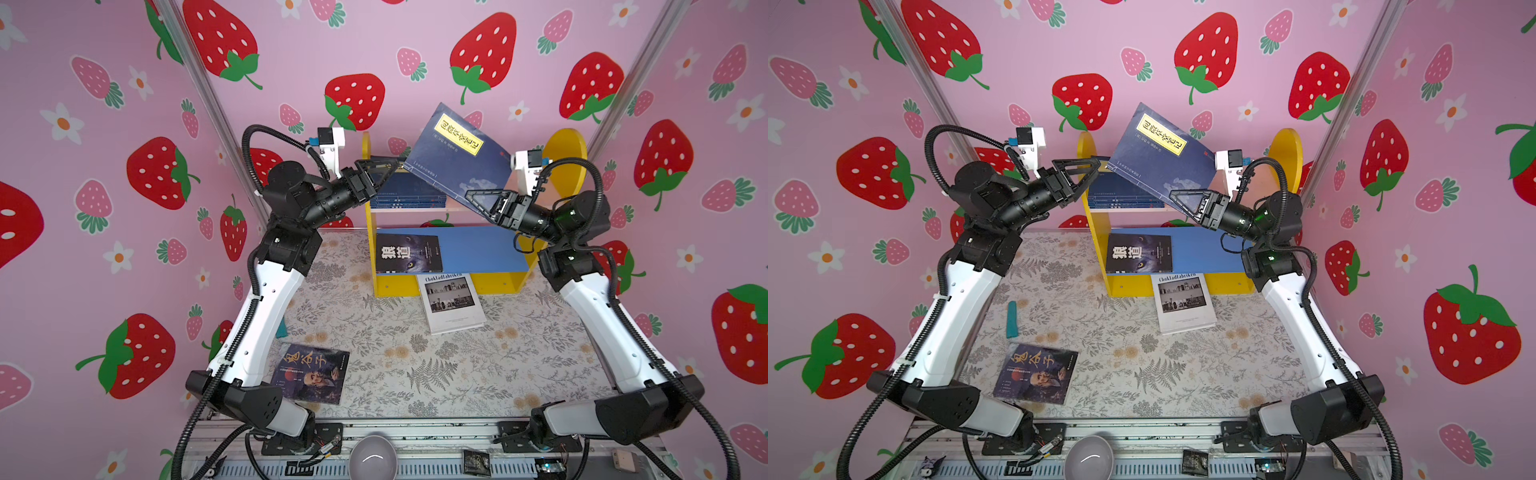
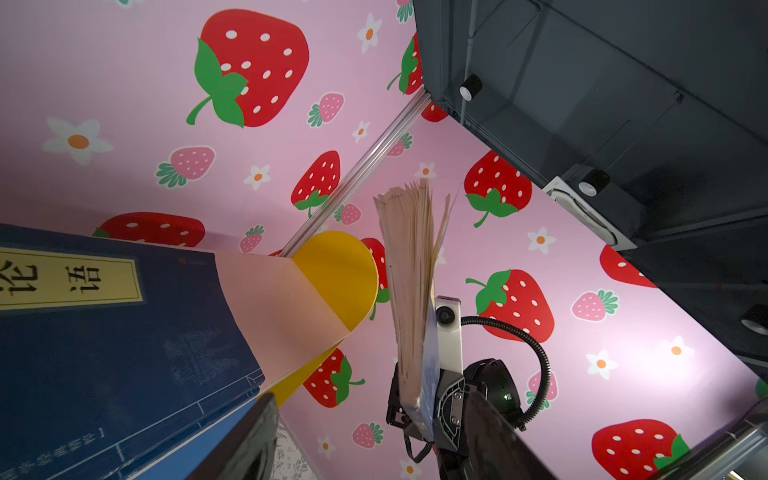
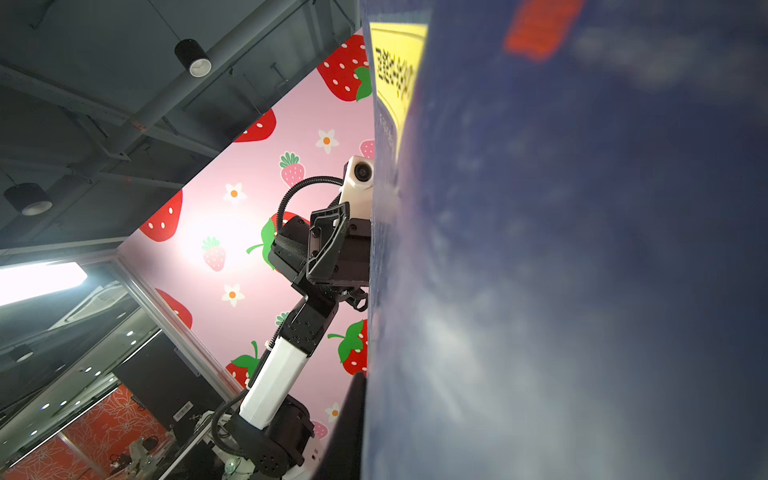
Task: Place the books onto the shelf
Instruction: 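Raise the navy book upright toward the upper shelf with both grippers, then tilt the navy book over the upper shelf stack with both grippers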
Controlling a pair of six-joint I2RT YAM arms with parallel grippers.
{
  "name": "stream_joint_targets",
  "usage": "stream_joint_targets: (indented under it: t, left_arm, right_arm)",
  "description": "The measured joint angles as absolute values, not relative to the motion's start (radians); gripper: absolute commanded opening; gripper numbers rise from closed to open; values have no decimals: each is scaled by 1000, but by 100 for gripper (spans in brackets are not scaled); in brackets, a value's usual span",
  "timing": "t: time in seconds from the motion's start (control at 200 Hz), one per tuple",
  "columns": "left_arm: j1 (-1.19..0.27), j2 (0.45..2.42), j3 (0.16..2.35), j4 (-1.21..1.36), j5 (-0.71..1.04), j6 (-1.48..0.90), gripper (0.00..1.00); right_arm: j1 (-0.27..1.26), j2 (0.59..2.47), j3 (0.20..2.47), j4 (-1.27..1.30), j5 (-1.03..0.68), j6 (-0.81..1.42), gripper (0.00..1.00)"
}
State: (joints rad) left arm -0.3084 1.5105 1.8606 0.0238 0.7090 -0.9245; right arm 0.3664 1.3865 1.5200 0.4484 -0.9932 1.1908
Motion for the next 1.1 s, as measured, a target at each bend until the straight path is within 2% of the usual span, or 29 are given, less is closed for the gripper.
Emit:
stream_joint_targets:
  t: [0.15, 0.22, 0.295, 0.38, 0.45, 0.54, 0.63, 0.715, 0.79, 1.1]
  left_arm:
    - [-332, 1536, 1884, 15, 734, -916, 72]
    - [-356, 1556, 1924, -7, 741, -904, 68]
    - [-381, 1574, 1967, -18, 751, -892, 57]
    - [-400, 1588, 1996, -16, 770, -895, 33]
    - [-407, 1599, 2010, -16, 777, -896, 18]
    - [-407, 1612, 2015, -16, 781, -898, 0]
    - [-409, 1617, 2015, -19, 772, -905, 0]
    - [-411, 1617, 2014, -22, 750, -906, 0]
    - [-411, 1604, 1989, -19, 694, -915, 0]
    - [-411, 1569, 1933, -75, 425, -985, 0]
  right_arm:
    - [366, 1388, 1525, 426, -1018, 1194, 14]
    - [366, 1396, 1539, 421, -1028, 1200, 14]
    - [366, 1404, 1556, 420, -1039, 1204, 14]
    - [366, 1411, 1569, 420, -1050, 1209, 14]
    - [366, 1415, 1574, 422, -1059, 1212, 14]
    - [366, 1423, 1585, 425, -1064, 1218, 21]
    - [364, 1437, 1588, 424, -1063, 1220, 34]
    - [352, 1454, 1594, 422, -1043, 1230, 55]
    - [342, 1460, 1599, 411, -1004, 1205, 62]
    - [348, 1457, 1703, 118, -596, 868, 72]
